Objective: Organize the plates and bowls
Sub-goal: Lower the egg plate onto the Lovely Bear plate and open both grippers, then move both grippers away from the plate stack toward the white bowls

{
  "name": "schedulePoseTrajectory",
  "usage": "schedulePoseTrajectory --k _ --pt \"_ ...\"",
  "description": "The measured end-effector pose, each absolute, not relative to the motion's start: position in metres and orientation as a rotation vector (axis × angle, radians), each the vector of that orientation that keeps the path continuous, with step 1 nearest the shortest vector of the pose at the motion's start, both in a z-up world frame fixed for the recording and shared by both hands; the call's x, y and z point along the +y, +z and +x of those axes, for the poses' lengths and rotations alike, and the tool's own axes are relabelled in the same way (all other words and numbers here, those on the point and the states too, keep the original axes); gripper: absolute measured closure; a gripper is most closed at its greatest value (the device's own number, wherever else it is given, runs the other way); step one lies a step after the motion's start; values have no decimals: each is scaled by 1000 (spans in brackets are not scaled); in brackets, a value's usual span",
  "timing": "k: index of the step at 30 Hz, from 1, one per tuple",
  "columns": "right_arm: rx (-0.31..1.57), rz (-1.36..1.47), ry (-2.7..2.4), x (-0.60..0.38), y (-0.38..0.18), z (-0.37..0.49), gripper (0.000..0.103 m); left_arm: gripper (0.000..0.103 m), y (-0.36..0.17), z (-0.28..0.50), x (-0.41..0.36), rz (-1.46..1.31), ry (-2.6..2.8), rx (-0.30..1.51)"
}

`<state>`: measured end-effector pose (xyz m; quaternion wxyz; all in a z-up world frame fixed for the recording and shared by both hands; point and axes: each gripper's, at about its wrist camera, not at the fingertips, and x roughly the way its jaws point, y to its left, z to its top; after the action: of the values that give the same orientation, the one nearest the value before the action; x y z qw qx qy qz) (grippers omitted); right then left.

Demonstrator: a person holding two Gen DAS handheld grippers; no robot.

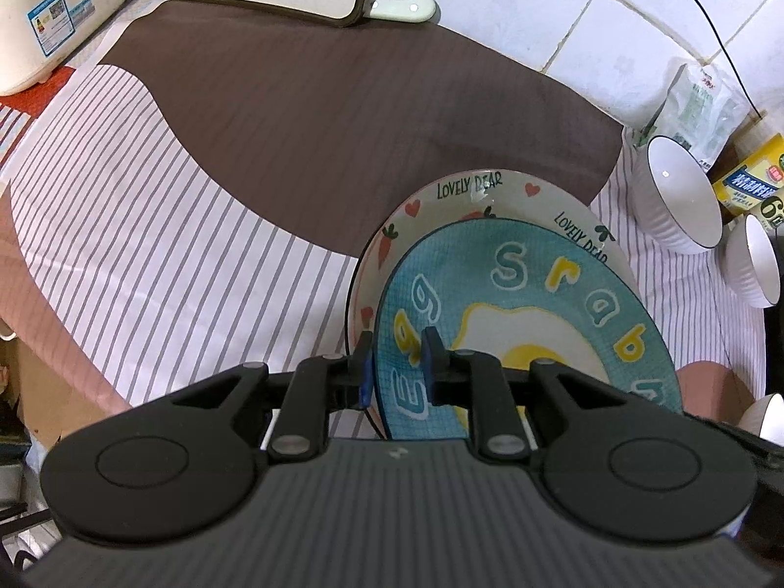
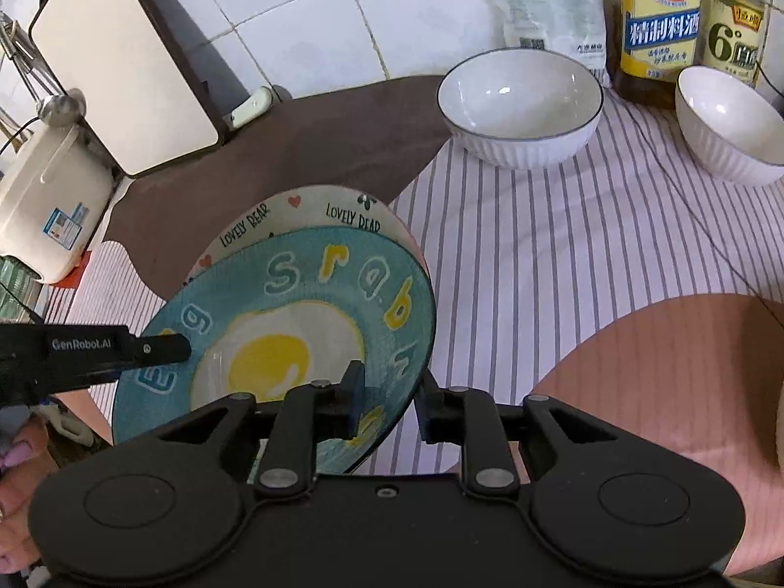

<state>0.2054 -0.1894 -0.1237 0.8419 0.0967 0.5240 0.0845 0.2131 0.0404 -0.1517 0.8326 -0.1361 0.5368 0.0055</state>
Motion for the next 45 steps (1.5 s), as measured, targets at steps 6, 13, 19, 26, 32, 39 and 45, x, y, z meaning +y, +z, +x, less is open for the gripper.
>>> schedulePoseTrajectory --k 6,13,19,26,32,39,45 --pt "1032 202 207 -192 -133 199 71 85 -151 213 35 -272 28 1142" --pt "972 234 205 -197 -140 198 70 83 -153 217 40 -342 74 1137" --pt "945 259 211 -200 -147 203 70 83 -152 216 35 -326 108 1098" --pt "970 410 212 -213 -158 211 70 79 -150 217 23 -227 126 1047" --pt "978 439 223 -216 -161 211 73 76 -148 215 4 -33 136 997" --pt "971 321 219 -211 -145 198 72 76 -142 209 1 -10 93 1026" --pt "835 74 190 -209 -100 155 69 68 -118 189 -10 -6 2 1023"
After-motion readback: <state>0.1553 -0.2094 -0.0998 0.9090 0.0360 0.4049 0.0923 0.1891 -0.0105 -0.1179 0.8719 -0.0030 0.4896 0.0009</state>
